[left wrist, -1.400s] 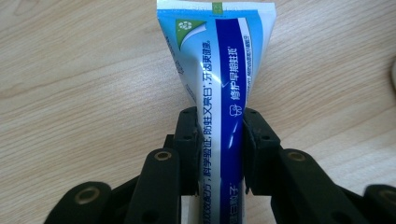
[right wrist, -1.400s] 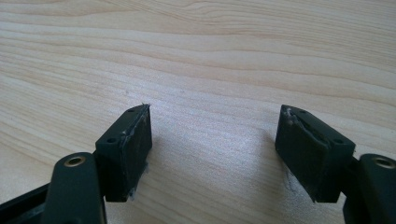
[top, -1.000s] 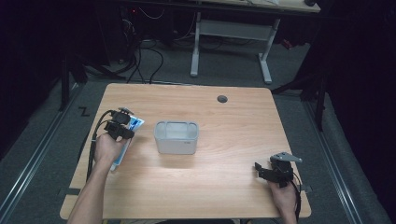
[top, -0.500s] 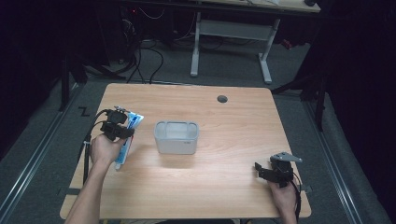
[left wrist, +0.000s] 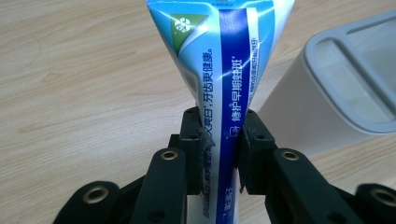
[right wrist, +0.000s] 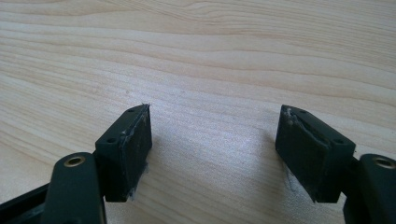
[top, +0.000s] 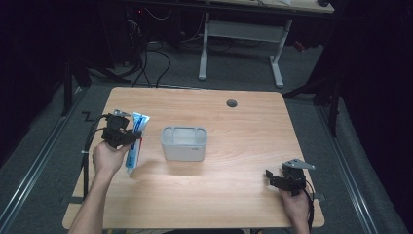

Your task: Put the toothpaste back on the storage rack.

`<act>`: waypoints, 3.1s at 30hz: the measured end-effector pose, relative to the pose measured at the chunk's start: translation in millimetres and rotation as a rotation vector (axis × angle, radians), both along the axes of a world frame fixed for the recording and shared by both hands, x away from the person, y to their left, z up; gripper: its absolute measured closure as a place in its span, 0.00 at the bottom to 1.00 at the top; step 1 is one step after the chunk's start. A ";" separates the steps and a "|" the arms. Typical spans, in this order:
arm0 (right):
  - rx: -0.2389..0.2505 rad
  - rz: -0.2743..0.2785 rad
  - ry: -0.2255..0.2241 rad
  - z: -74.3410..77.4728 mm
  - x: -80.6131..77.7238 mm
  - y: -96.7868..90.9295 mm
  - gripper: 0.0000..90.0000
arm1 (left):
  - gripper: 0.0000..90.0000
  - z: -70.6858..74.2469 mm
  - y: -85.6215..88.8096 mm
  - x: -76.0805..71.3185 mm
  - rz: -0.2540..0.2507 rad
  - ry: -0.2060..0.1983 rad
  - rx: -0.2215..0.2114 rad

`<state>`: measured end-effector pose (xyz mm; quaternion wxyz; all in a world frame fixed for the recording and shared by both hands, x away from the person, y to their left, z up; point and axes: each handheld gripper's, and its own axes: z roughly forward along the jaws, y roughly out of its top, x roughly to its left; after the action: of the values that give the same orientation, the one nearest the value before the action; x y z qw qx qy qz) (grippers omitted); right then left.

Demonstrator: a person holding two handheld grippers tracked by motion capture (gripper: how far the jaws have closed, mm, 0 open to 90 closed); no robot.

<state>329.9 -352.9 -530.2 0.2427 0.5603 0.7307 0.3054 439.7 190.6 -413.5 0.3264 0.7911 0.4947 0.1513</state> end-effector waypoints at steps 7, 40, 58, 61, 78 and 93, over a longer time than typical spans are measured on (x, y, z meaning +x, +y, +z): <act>0.000 0.000 0.000 0.0 0.0 0.0 0.30 | 0.83 9.4 -1.2 -11.6 -0.020 -0.041 -0.046; 0.000 0.001 0.000 0.0 0.0 -0.1 0.30 | 0.84 45.8 -2.1 -47.8 -0.090 -0.165 -0.222; -0.001 0.001 0.000 0.0 0.0 -0.2 0.30 | 0.83 67.1 -22.3 -53.6 -0.155 -0.228 -0.257; -0.001 0.001 0.000 0.0 0.0 -0.2 0.30 | 0.84 70.2 -25.4 -52.1 -0.167 -0.231 -0.267; 0.000 0.001 0.000 0.0 0.0 -0.3 0.30 | 0.84 87.7 -54.0 -39.0 -0.227 -0.254 -0.298; 0.000 0.003 -0.001 0.0 0.1 -0.5 0.30 | 0.84 92.9 -71.3 -21.1 -0.224 -0.269 -0.326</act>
<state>330.0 -353.4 -530.2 0.2426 0.5591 0.7314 0.3060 418.6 119.3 -320.6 0.5274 0.7507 0.3738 0.1361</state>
